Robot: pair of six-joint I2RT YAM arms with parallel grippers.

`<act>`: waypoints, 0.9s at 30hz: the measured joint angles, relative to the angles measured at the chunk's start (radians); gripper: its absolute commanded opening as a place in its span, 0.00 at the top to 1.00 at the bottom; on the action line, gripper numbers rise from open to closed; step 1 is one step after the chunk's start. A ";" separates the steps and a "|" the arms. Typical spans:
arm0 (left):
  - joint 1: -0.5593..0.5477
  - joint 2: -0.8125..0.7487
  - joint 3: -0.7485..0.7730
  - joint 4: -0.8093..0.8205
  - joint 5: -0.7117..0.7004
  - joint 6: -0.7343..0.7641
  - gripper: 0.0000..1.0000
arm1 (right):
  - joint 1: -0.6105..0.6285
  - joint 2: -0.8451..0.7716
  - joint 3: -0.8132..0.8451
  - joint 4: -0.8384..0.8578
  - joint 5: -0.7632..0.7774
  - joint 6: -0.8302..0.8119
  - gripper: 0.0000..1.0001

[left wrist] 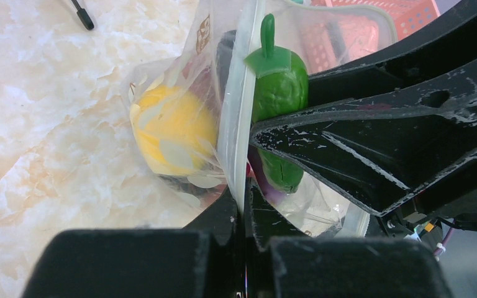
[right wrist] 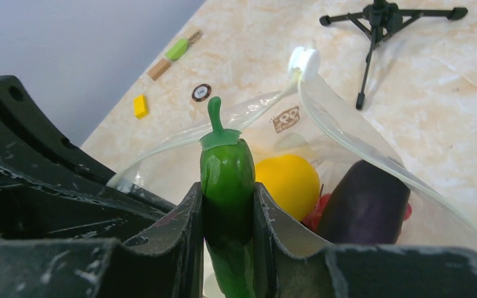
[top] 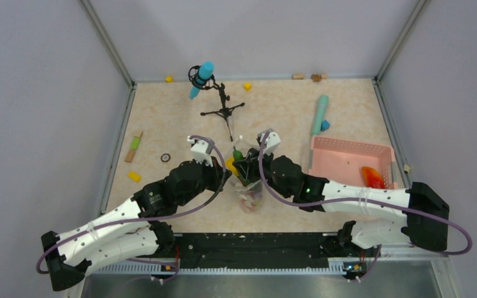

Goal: Place the food in the zip-top bag and seal the zipper
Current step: Place the fake vegetable in the zipper food storage bag.

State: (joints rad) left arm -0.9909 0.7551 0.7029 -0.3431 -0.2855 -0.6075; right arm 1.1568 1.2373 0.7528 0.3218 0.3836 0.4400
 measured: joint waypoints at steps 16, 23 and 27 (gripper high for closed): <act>0.000 0.002 -0.005 0.015 0.002 0.000 1.00 | 0.001 -0.077 -0.053 -0.042 -0.052 0.010 0.47; 0.000 0.003 -0.005 0.021 0.008 0.000 1.00 | 0.001 -0.131 -0.074 -0.041 -0.064 -0.010 0.23; 0.000 0.003 -0.006 0.021 0.008 0.000 1.00 | 0.002 -0.163 -0.061 -0.069 -0.069 -0.047 0.01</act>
State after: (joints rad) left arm -0.9909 0.7578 0.6971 -0.3218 -0.2775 -0.6075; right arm 1.1584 1.0740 0.6922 0.2523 0.3145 0.3931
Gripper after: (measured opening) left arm 0.012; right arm 0.905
